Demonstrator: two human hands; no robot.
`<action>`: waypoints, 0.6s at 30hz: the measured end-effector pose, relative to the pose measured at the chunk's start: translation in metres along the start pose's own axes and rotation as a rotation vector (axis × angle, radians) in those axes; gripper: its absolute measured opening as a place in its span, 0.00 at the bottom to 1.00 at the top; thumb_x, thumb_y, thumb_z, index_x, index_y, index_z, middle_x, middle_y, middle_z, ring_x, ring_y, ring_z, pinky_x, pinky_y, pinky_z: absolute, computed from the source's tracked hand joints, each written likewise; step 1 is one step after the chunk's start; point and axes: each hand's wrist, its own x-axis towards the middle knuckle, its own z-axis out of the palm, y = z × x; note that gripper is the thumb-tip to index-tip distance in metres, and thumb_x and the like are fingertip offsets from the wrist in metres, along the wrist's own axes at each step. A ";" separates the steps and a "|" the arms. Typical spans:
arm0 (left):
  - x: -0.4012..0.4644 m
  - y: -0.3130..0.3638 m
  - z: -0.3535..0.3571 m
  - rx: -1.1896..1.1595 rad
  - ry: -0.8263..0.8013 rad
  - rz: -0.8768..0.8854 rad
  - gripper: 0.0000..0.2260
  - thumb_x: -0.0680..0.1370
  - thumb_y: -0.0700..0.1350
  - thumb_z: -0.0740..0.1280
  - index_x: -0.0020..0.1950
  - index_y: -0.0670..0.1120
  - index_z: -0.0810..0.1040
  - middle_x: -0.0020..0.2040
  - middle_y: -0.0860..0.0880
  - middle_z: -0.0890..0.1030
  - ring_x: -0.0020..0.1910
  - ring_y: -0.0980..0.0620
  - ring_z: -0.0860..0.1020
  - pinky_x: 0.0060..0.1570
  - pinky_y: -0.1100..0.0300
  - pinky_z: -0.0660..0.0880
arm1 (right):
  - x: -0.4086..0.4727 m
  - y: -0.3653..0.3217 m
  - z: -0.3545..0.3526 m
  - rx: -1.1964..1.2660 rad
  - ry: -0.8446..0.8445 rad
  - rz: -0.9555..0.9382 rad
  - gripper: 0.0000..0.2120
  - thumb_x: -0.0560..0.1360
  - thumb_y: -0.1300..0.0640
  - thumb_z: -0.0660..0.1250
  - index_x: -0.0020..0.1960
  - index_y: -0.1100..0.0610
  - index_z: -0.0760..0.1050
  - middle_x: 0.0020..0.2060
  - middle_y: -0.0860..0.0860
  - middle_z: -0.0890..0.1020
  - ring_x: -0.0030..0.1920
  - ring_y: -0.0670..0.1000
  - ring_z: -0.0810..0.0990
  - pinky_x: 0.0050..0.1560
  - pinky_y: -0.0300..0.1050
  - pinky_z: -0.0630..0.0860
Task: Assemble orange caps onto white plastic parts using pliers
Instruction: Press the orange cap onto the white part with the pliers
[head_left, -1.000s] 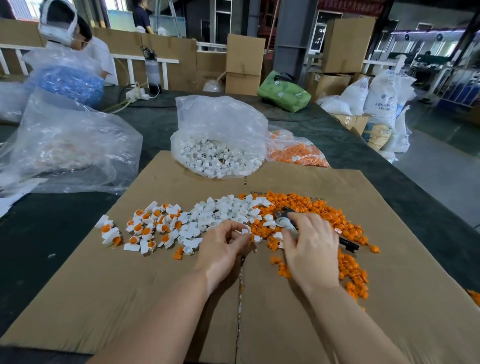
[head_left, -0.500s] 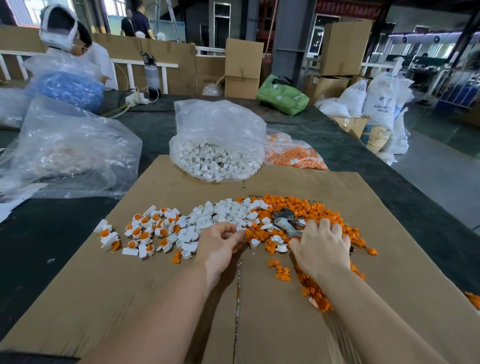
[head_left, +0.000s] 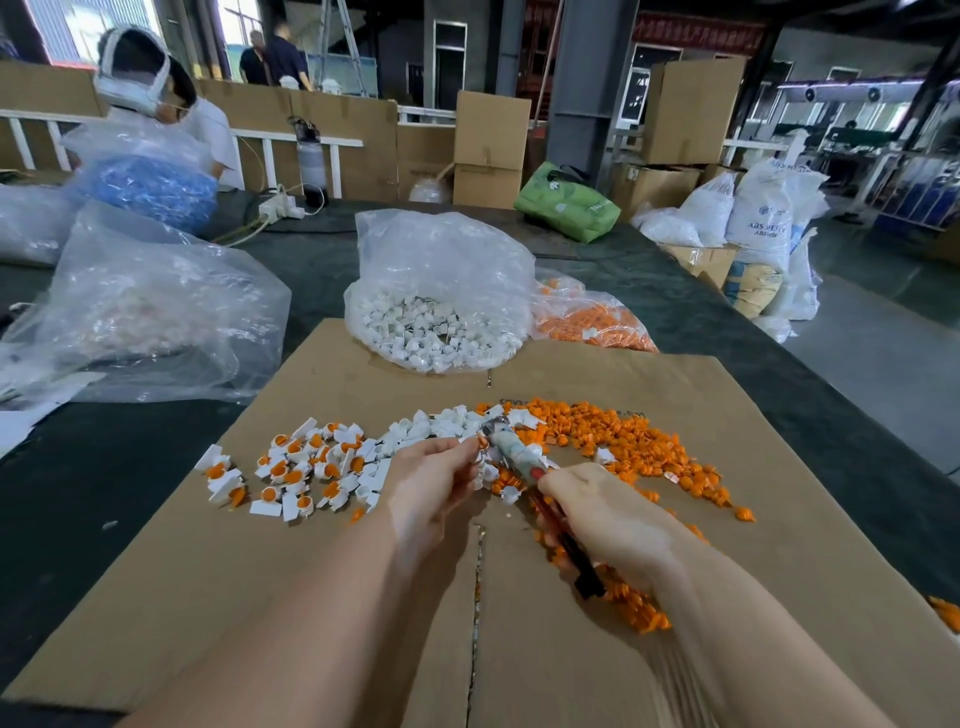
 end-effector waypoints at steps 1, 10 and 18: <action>0.001 0.000 -0.001 0.006 0.019 -0.005 0.05 0.75 0.36 0.69 0.40 0.40 0.76 0.30 0.47 0.76 0.28 0.55 0.74 0.27 0.67 0.75 | -0.002 -0.001 0.000 0.057 -0.030 0.040 0.12 0.78 0.56 0.54 0.38 0.58 0.67 0.34 0.57 0.69 0.33 0.54 0.68 0.32 0.46 0.67; 0.004 0.003 -0.002 0.039 0.083 0.013 0.07 0.75 0.36 0.69 0.38 0.42 0.75 0.29 0.48 0.75 0.23 0.59 0.73 0.25 0.68 0.73 | -0.007 -0.003 0.003 0.060 -0.099 0.084 0.12 0.78 0.54 0.54 0.41 0.59 0.69 0.36 0.57 0.71 0.37 0.55 0.70 0.37 0.48 0.69; 0.000 0.005 0.000 -0.031 0.046 -0.023 0.05 0.76 0.35 0.67 0.40 0.40 0.76 0.31 0.47 0.75 0.25 0.57 0.73 0.24 0.68 0.73 | -0.006 -0.003 -0.004 -0.110 -0.057 -0.032 0.16 0.78 0.49 0.56 0.33 0.55 0.65 0.24 0.46 0.71 0.33 0.50 0.70 0.34 0.43 0.63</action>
